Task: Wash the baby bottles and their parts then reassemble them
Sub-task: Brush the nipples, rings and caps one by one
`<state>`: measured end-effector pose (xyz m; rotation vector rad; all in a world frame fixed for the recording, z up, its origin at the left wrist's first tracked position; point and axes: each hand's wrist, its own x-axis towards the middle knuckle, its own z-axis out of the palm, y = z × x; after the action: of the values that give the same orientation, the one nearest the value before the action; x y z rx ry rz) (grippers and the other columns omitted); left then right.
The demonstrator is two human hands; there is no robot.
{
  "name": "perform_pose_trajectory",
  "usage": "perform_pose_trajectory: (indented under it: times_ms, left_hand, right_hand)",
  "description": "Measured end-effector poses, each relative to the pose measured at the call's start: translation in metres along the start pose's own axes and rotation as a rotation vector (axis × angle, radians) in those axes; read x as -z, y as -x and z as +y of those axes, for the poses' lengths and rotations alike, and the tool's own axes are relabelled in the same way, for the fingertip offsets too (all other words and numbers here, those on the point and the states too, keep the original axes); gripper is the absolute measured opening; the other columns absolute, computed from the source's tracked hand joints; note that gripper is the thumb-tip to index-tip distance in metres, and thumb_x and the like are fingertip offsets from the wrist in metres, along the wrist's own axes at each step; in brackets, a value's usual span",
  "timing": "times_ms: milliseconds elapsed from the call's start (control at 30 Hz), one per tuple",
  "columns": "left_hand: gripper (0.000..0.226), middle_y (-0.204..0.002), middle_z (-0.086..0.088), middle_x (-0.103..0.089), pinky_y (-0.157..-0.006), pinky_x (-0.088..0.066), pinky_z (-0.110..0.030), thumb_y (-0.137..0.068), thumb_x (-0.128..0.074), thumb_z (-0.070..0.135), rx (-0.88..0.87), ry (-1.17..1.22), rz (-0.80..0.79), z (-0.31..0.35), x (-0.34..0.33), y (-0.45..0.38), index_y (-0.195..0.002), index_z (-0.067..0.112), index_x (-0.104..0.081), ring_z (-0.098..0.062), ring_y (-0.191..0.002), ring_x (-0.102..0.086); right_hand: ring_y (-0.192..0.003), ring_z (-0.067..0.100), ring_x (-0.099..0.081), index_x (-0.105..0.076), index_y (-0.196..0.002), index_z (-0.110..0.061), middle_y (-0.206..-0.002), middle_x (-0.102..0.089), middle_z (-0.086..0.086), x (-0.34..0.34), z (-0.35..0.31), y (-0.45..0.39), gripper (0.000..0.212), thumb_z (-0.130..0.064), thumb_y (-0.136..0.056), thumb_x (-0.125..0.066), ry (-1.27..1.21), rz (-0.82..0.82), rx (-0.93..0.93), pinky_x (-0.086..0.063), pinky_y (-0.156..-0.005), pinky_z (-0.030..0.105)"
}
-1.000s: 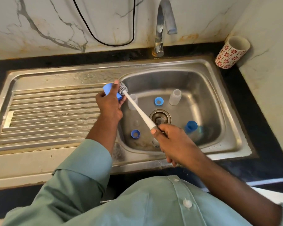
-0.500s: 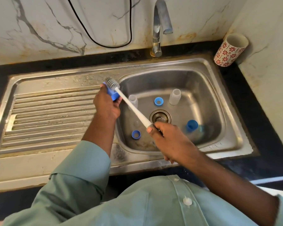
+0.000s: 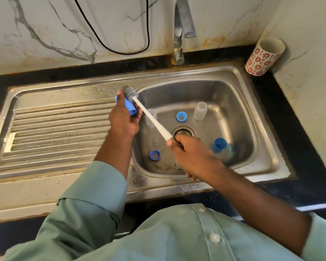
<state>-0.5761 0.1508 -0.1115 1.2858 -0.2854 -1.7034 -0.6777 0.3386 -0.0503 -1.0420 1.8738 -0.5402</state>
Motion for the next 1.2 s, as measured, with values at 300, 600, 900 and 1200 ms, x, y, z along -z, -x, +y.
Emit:
perform_pose_trajectory:
  times_ms: [300,600,900,1200]
  left_hand:
    - [0.035,-0.097,-0.003,-0.068,-0.064,-0.056,-0.029,-0.090,-0.066,0.047,-0.103,-0.093,0.058,0.001,-0.010,-0.014,-0.101,0.014,-0.060,-0.017,-0.082,-0.067]
    - [0.026,-0.089,-0.005,-0.069,-0.068,-0.060,-0.032,-0.088,-0.073,0.036,-0.080,-0.041,0.101,0.011,-0.017,-0.023,-0.093,0.013,-0.060,-0.017,-0.073,-0.069]
    - [0.044,-0.096,-0.005,-0.066,-0.065,-0.056,-0.025,-0.088,-0.069,0.045,-0.048,-0.056,-0.015,0.006,-0.024,-0.022,-0.115,0.011,-0.057,-0.016,-0.077,-0.065]
    - [0.039,-0.095,-0.007,-0.068,-0.074,-0.060,-0.033,-0.082,-0.080,0.026,-0.065,-0.151,-0.003,0.002,-0.021,-0.019,-0.110,0.009,-0.059,-0.017,-0.077,-0.069]
  right_hand:
    - [-0.059,0.005,-0.052,-0.049,-0.080,-0.028,-0.077,-0.059,-0.003,0.002,0.006,-0.010,0.029,-0.045,-0.101,-0.039,0.053,0.003,0.031,-0.050,-0.054,0.024]
    - [-0.051,0.003,-0.049,-0.046,-0.075,-0.028,-0.071,-0.057,-0.005,0.001,0.007,-0.019,0.032,-0.045,-0.101,-0.038,0.021,-0.006,0.023,-0.043,-0.048,0.020]
    - [-0.048,0.006,-0.049,-0.046,-0.078,-0.026,-0.074,-0.058,-0.002,0.006,0.005,-0.024,0.032,-0.045,-0.101,-0.038,0.020,0.005,-0.008,-0.045,-0.044,0.022]
    - [-0.046,0.007,-0.047,-0.047,-0.078,-0.025,-0.069,-0.054,-0.003,0.009,0.007,-0.023,0.032,-0.045,-0.101,-0.038,-0.001,0.007,-0.023,-0.044,-0.043,0.024]
